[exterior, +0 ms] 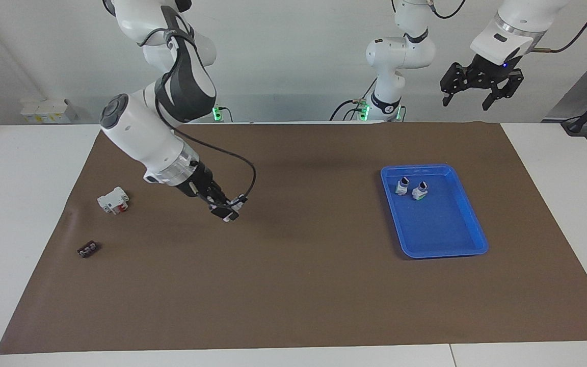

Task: Turn and place switch with both arms
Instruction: 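Carry the switch toward the tray while the left gripper reaches in, then bring the open left gripper around the switch held by the right gripper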

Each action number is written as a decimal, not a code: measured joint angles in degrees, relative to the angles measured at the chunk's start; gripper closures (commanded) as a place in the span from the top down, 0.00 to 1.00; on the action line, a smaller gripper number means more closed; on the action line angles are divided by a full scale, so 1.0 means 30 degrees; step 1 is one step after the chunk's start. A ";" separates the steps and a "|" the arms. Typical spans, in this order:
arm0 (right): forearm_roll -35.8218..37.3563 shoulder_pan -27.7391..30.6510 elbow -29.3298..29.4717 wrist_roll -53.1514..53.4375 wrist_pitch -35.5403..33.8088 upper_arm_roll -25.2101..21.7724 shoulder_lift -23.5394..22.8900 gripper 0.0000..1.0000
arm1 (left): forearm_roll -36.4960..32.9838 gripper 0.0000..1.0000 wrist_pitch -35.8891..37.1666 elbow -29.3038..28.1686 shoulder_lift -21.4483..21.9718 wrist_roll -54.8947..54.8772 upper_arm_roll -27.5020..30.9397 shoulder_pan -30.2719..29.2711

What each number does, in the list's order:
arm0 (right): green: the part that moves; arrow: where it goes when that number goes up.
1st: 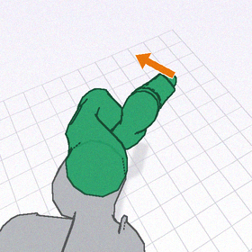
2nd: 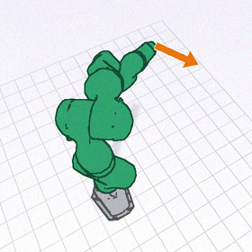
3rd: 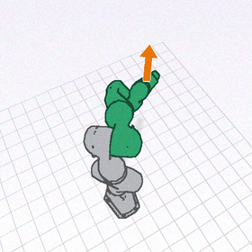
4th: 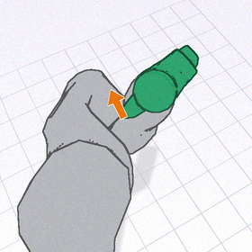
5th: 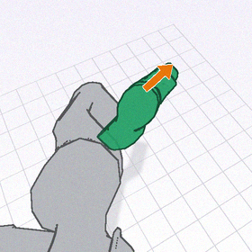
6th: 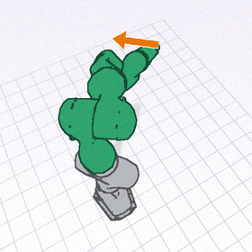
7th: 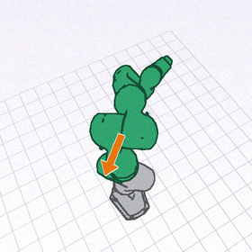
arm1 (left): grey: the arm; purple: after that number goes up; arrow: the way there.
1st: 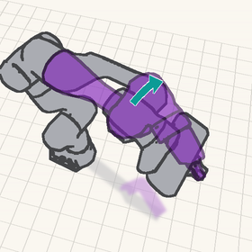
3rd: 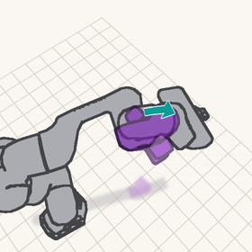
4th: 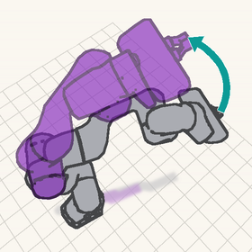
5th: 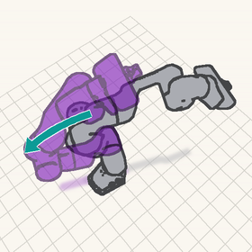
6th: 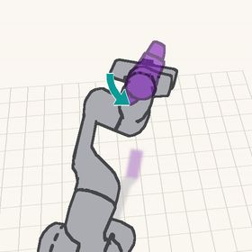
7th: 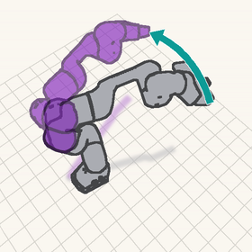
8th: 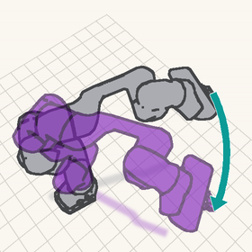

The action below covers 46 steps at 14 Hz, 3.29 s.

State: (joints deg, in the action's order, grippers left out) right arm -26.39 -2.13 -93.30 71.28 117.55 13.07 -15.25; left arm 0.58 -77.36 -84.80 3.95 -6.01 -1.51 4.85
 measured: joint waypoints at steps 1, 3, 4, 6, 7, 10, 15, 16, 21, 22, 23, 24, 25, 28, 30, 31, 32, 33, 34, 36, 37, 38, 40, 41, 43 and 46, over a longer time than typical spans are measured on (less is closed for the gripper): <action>-0.0154 -0.0009 0.0002 0.1601 -0.0181 0.0607 0.0362 0.00 | 0.0000 1.00 0.0000 0.0000 0.0000 0.0000 0.0000 0.0000; -0.0718 -0.0042 0.0009 0.4056 -0.0211 0.1600 0.0951 0.00 | 0.0000 1.00 0.0000 0.0000 0.0000 0.0000 0.0000 0.0000; -0.1117 -0.0060 0.0024 0.5058 -0.0218 0.1976 0.1228 0.00 | 0.0000 1.00 0.0000 0.0000 0.0000 0.0000 0.0000 0.0000; -0.2367 -0.0077 0.0248 0.6696 -0.0428 0.2454 0.1648 0.00 | 0.0000 1.00 0.0000 0.0000 0.0000 0.0000 0.0000 0.0000; -0.2741 -0.0075 0.0460 0.7311 -0.0526 0.2640 0.1757 0.00 | 0.0000 1.00 0.0000 0.0000 0.0000 0.0000 0.0000 0.0000; -0.4058 -0.0121 0.0795 0.8934 0.0648 0.3347 0.1779 0.00 | 0.0000 1.00 0.0156 -0.0055 0.0010 0.0026 0.0000 0.0000; -0.4580 -0.1851 0.0768 1.0240 0.3078 0.3507 0.1609 0.00 | 0.0001 1.00 0.0193 -0.0241 0.0272 0.0105 -0.0048 0.0000; -0.4580 -0.2328 0.0704 1.0277 0.3597 0.3514 0.1565 0.00 | 0.0135 1.00 0.0203 -0.0244 0.0348 0.0276 -0.0100 0.0001; -0.4580 -0.3201 0.0529 1.0283 0.5000 0.3492 0.1414 0.00 | 0.4894 1.00 0.0430 -0.0248 0.0511 0.5542 0.0057 -0.0037; -0.4580 -0.3198 0.0511 1.0283 0.5000 0.3480 0.1412 0.00 | 0.5649 1.00 0.0428 -0.0250 0.0511 0.7054 0.0073 -0.0048; -0.4580 -0.3203 0.0474 1.0283 0.5000 0.3481 0.1412 0.00 | 0.6353 1.00 0.0423 -0.0256 0.0512 0.8728 0.0076 -0.0053; -0.4579 -0.3205 0.0433 1.0283 0.5000 0.3481 0.1411 0.00 | 0.7061 1.00 0.0372 -0.0274 0.0511 1.0587 0.0077 -0.0054; -0.4579 -0.3204 0.0404 1.0283 0.5000 0.3481 0.1411 0.00 | 0.7767 1.00 0.0207 -0.0302 0.0509 1.2562 0.0072 -0.0055; -0.4579 -0.3204 0.0367 1.0283 0.5001 0.3481 0.1412 0.00 | 0.9251 0.89 -0.0992 -0.0374 0.0446 1.8682 -0.0064 -0.0048; -0.4579 -0.3204 0.0365 1.0283 0.5001 0.3481 0.1412 0.00 | 0.9795 0.54 -0.2994 -0.0401 0.0371 2.3262 -0.0364 -0.0026; -0.4579 -0.3204 0.0362 1.0283 0.5001 0.3481 0.1412 0.00 | 0.9953 0.40 -0.4016 -0.0414 0.0332 2.5739 -0.0542 0.0003; -0.4579 -0.3204 0.0356 1.0283 0.5001 0.3481 0.1412 0.00 | 1.0059 0.38 -0.4768 -0.0425 0.0259 2.8036 -0.0712 0.0084; -0.4579 -0.3204 0.0352 1.0283 0.5001 0.3481 0.1412 0.00 | 1.0182 0.38 -0.5226 -0.0431 0.0166 3.0033 -0.0842 0.0285; -0.4579 -0.3204 0.0351 1.0283 0.5001 0.3481 0.1412 0.00 | 1.0363 0.38 -0.5522 -0.0450 0.0080 3.1668 -0.0934 0.0587; -0.4579 -0.3204 0.0342 1.0283 0.5001 0.3481 0.1412 0.00 | 1.0568 0.39 -0.6380 -0.0556 -0.0031 3.3881 -0.1008 0.1243; -0.4579 -0.3204 0.0336 1.0283 0.5001 0.3481 0.1412 0.00 | 1.0579 0.40 -0.6873 -0.0657 -0.0047 3.4488 -0.1024 0.1469; -0.4579 -0.3204 0.0333 1.0283 0.5001 0.3481 0.1412 0.00 | 1.0582 0.42 -0.7383 -0.0858 -0.0042 3.4968 -0.1021 0.1659; -0.4579 -0.3205 0.0310 1.0283 0.5001 0.3481 0.1412 0.00 | 1.0583 0.54 -0.8827 -0.1530 -0.0033 3.5766 -0.1060 0.2050; -0.4579 -0.3205 0.0299 1.0283 0.5001 0.3481 0.1412 0.00 | 1.0583 0.57 -0.9348 -0.1840 -0.0028 3.5890 -0.1106 0.2307; -0.4579 -0.3205 0.0288 1.0283 0.5001 0.3481 0.1412 0.00 | 1.0581 0.57 -1.0001 -0.2367 0.0049 3.6163 -0.1212 0.2826; -0.4579 -0.3205 0.0283 1.0282 0.5001 0.3481 0.1412 0.00 | 1.0580 0.51 -1.0351 -0.3526 0.0584 3.6262 -0.1233 0.2936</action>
State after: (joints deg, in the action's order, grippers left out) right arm -40.13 -11.75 -92.45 102.13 132.56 23.51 -11.02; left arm 32.32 -108.41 -95.38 5.71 102.77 -5.21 13.66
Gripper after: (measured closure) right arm 0.581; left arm 0.445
